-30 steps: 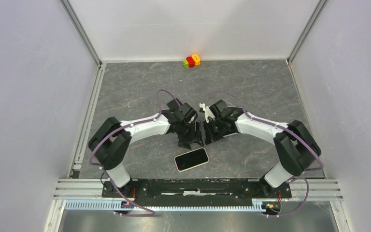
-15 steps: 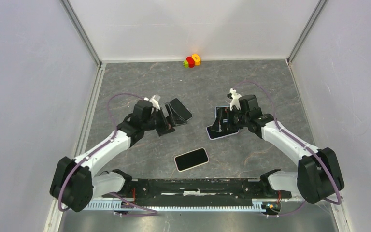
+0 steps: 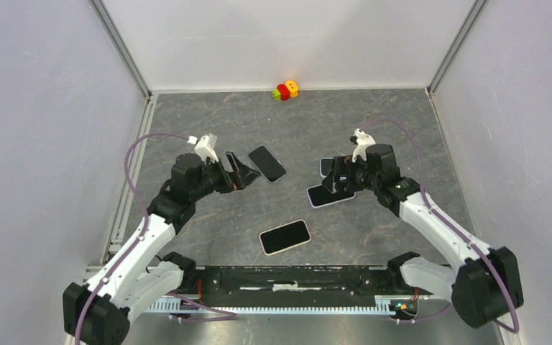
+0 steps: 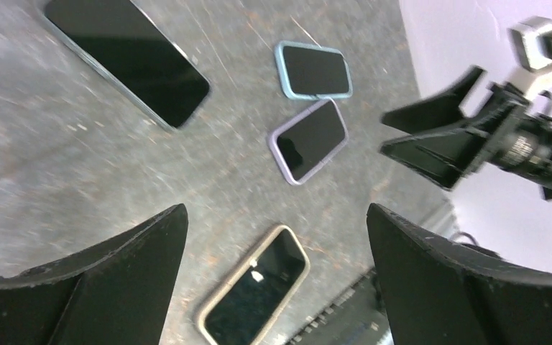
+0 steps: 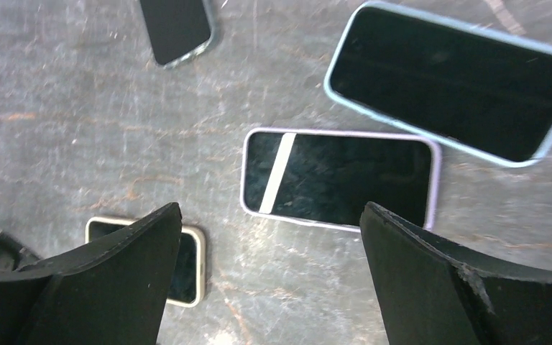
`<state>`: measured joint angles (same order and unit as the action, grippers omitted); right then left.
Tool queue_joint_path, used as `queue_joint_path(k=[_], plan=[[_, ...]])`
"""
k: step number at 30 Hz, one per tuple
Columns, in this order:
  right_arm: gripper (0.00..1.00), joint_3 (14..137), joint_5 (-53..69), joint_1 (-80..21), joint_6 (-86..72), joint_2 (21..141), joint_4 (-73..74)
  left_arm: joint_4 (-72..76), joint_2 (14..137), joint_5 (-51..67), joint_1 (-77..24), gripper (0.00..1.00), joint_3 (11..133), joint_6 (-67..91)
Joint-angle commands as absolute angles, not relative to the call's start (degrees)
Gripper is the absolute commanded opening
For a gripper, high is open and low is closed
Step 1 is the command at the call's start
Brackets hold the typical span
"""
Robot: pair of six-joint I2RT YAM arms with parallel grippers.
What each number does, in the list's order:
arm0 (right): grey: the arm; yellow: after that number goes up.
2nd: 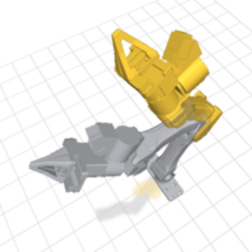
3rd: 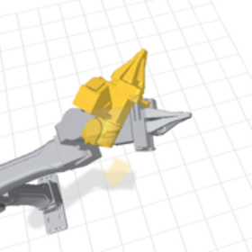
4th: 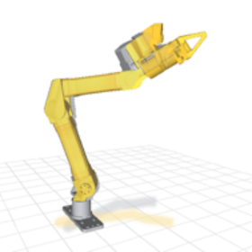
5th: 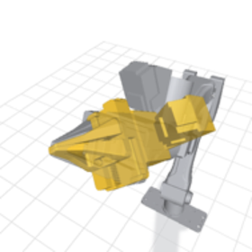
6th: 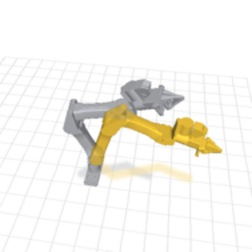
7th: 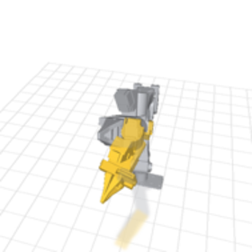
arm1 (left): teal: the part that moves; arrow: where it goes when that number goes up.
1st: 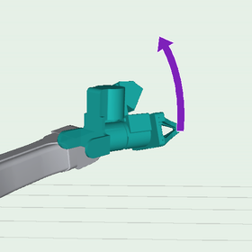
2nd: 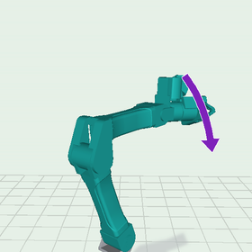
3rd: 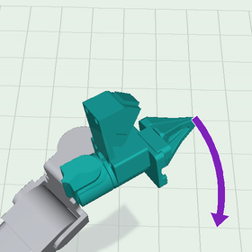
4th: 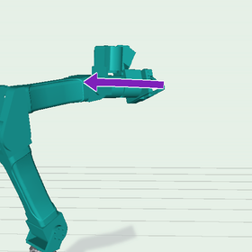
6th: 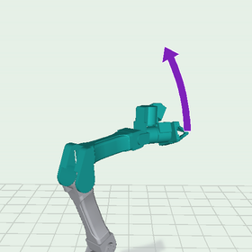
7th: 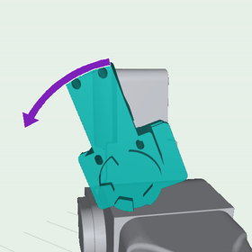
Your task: Put the phone into the phone case
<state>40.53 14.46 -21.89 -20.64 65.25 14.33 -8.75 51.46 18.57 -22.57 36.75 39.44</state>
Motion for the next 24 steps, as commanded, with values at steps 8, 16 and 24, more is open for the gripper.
queue_joint_path(k=[8,16,24], plan=[[0.98,27.4,-17.7,-21.6,-11.4,45.9,-0.8,4.7,37.7,-6.0,-22.4,1.0,26.1,19.2],[0.98,17.0,-27.1,-21.6,-1.6,39.8,-12.3,13.6,33.3,-15.9,-22.4,1.0,16.7,7.4],[0.96,12.6,-36.9,-21.5,3.9,46.9,-17.3,16.2,41.3,-18.8,-22.2,1.0,14.9,1.8]])
